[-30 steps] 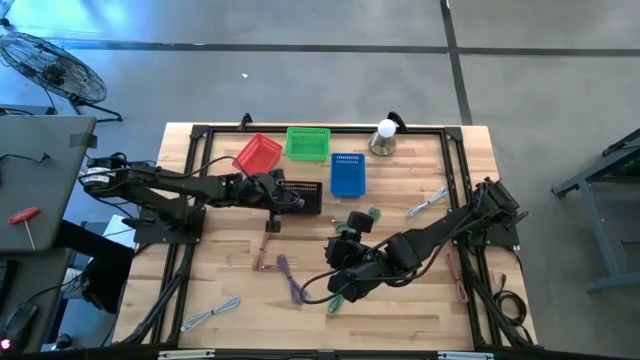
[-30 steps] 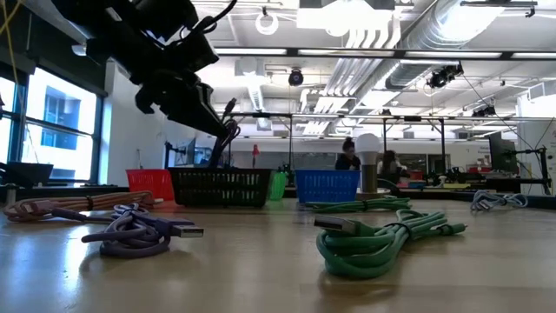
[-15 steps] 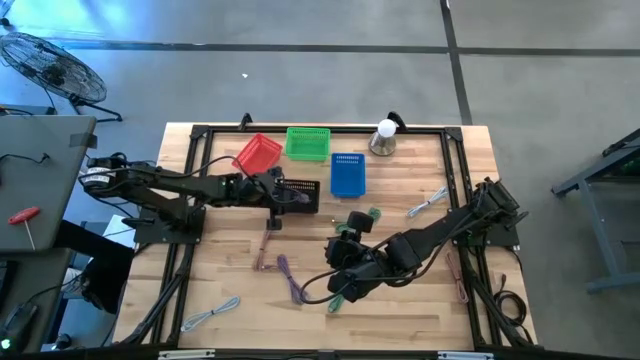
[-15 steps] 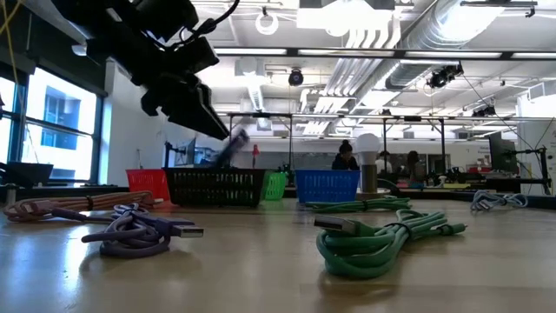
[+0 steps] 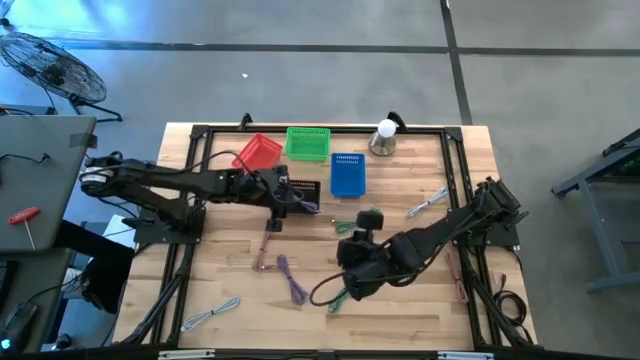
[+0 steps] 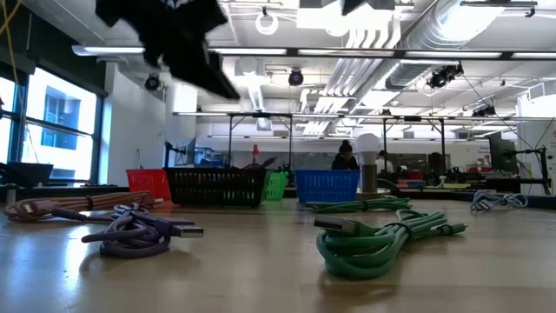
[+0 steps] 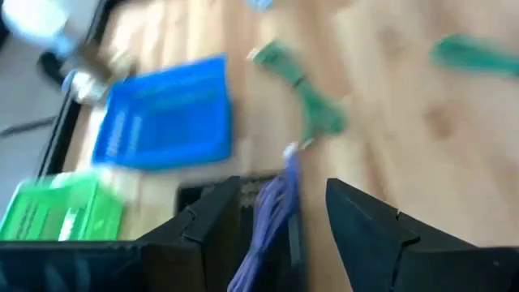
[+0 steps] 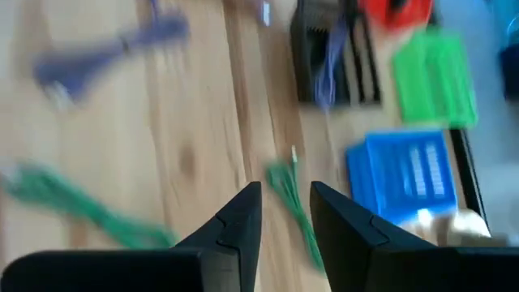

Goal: Pick & Place USB Port
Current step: Put the green usb cable into the green bin

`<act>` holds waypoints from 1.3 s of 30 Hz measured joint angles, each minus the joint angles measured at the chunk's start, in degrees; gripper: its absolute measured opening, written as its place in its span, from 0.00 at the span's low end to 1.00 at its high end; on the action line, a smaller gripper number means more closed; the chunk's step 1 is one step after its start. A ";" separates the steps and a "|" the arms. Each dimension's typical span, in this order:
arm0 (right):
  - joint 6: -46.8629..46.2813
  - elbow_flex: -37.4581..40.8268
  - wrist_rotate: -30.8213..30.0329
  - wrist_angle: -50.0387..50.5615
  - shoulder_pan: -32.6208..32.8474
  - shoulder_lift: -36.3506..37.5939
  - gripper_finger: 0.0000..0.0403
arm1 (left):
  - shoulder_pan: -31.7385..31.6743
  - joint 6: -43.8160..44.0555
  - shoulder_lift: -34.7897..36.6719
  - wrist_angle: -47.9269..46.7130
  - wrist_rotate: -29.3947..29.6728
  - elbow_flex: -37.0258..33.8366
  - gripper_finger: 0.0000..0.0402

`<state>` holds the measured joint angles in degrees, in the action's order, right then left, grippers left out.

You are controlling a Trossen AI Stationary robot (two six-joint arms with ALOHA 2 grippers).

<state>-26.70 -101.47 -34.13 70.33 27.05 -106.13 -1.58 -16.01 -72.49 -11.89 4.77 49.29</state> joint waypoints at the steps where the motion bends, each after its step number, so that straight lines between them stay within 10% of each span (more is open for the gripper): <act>1: -0.05 0.00 1.91 2.23 -0.87 0.00 0.25 | 0.69 0.04 0.00 -2.00 -1.16 1.99 0.44; 20: 25.11 19.74 22.03 -12.95 -21.03 0.02 0.25 | 10.69 16.63 0.01 -56.54 5.07 40.90 0.44; 39: 29.23 36.05 28.16 -32.21 -26.73 0.02 0.24 | 10.62 19.30 -1.42 -61.66 8.74 42.63 0.44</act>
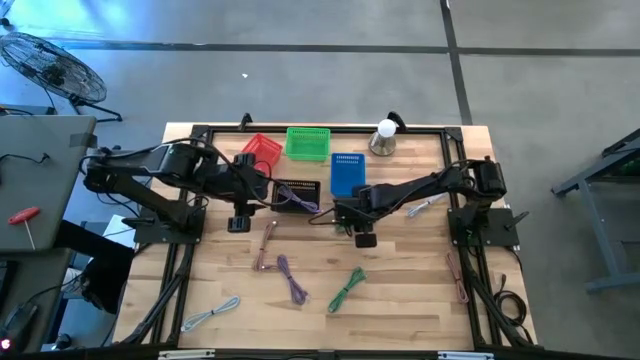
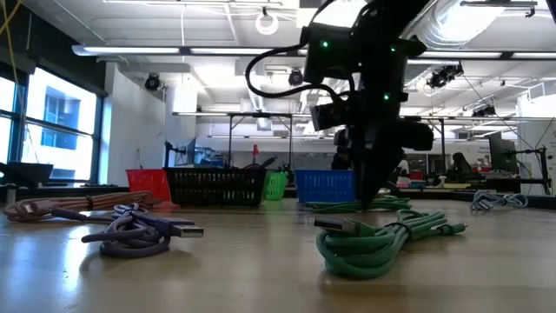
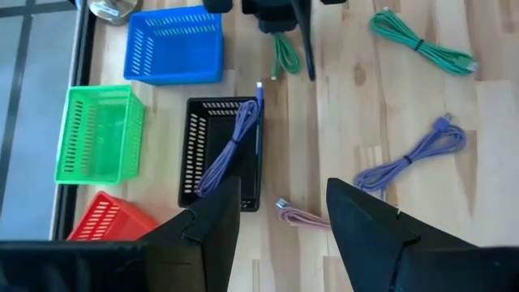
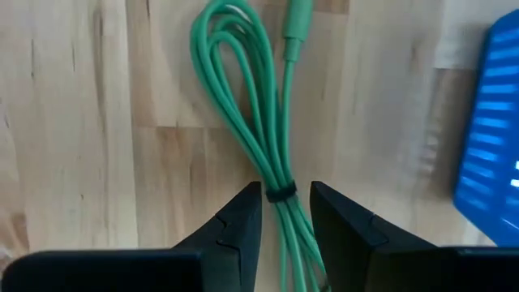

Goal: Pick & Place USB Port
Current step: Put the green usb cable into the green bin

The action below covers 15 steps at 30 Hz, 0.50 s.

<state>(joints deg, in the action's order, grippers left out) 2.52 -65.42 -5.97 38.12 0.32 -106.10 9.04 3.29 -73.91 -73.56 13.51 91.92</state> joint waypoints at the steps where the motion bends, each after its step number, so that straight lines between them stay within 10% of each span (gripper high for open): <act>1: 0.00 0.44 0.07 -0.64 0.00 0.00 0.24 | 0.00 0.02 0.04 0.04 0.13 0.00 0.44; 10: -1.51 4.73 -0.04 -6.93 0.04 0.33 0.23 | 0.00 0.02 -0.20 0.11 0.67 0.00 0.44; 15: -4.59 3.74 -0.63 -6.50 0.63 0.19 0.05 | 0.00 0.02 -0.22 0.54 2.84 -1.24 0.44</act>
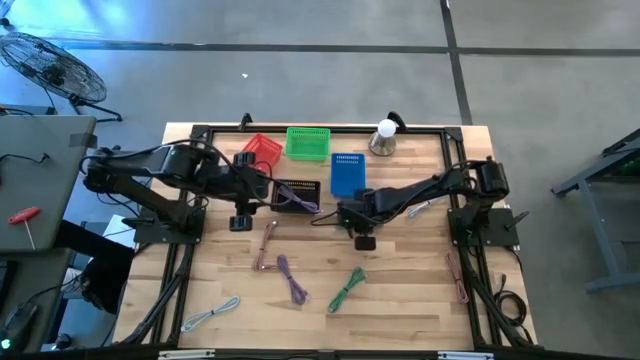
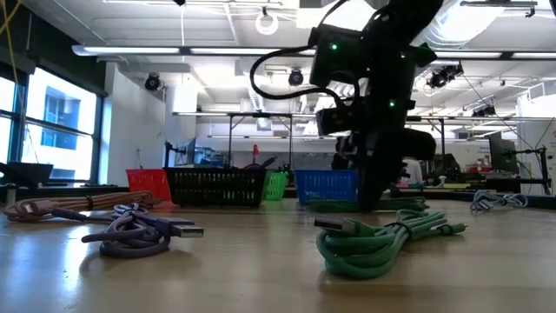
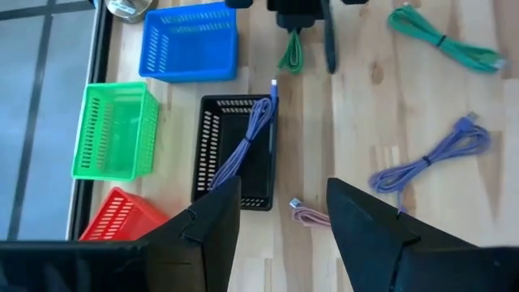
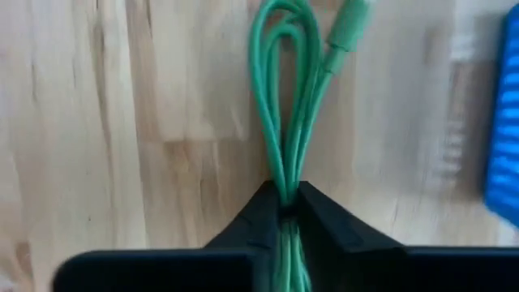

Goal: Pick & Place USB Port
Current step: Put the green usb cable into the green bin

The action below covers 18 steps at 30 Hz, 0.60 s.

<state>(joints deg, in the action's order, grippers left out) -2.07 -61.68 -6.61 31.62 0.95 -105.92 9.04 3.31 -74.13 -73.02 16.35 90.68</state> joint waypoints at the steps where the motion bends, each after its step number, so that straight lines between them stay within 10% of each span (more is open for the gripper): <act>1: 0.30 -0.36 -0.29 -0.11 0.43 -0.04 0.04 | 0.00 0.00 -0.02 0.04 0.27 -0.37 0.44; 18: -0.95 -24.37 -6.49 14.09 14.36 -0.32 0.01 | -0.02 -7.85 0.04 18.70 -0.27 -13.13 0.44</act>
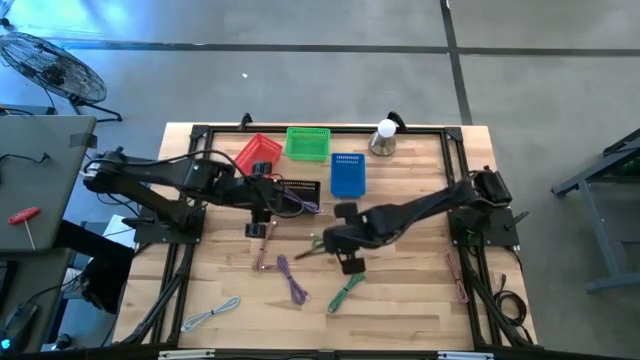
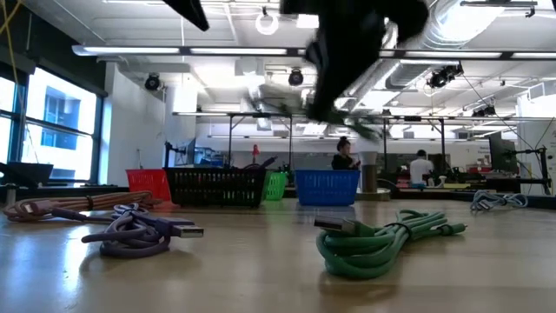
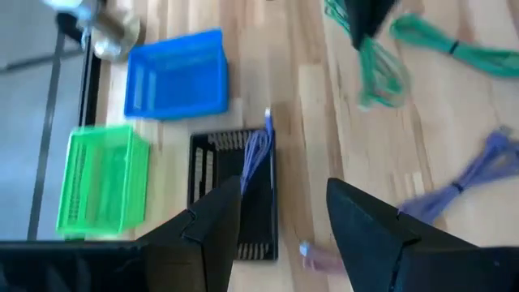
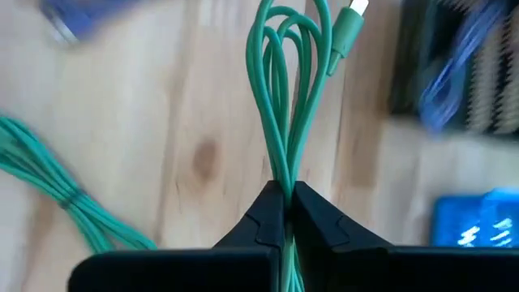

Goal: Pick & Place USB Port
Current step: Put the green usb cable into the green bin

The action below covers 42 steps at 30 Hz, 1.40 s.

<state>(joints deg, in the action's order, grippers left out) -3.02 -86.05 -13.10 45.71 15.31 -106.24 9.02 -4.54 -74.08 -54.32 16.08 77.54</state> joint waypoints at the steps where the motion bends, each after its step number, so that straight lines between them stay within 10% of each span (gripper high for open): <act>1: 0.30 -1.92 -1.73 0.99 1.16 0.00 0.01 | 0.00 -0.88 0.00 2.02 -0.59 -1.14 0.44; 10: -0.17 -13.42 -19.98 4.59 11.33 0.18 0.01 | 0.00 -7.65 1.33 27.61 -8.44 -13.73 0.44; 19: -8.39 -8.99 -38.03 0.58 18.19 6.39 0.01 | 0.09 -12.97 4.89 55.87 -23.11 -25.16 0.44; 28: 5.12 0.61 -35.84 -26.07 17.68 9.28 0.01 | 0.00 -14.73 4.61 67.43 -27.57 -26.63 0.44; 42: 6.29 3.62 -31.39 -30.74 13.51 10.10 0.01 | 0.00 -14.68 4.59 70.54 -32.64 -26.63 0.44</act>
<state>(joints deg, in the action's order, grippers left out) 3.27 -82.43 -44.49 14.97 28.82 -96.14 9.02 -19.22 -69.49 16.22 -16.56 50.92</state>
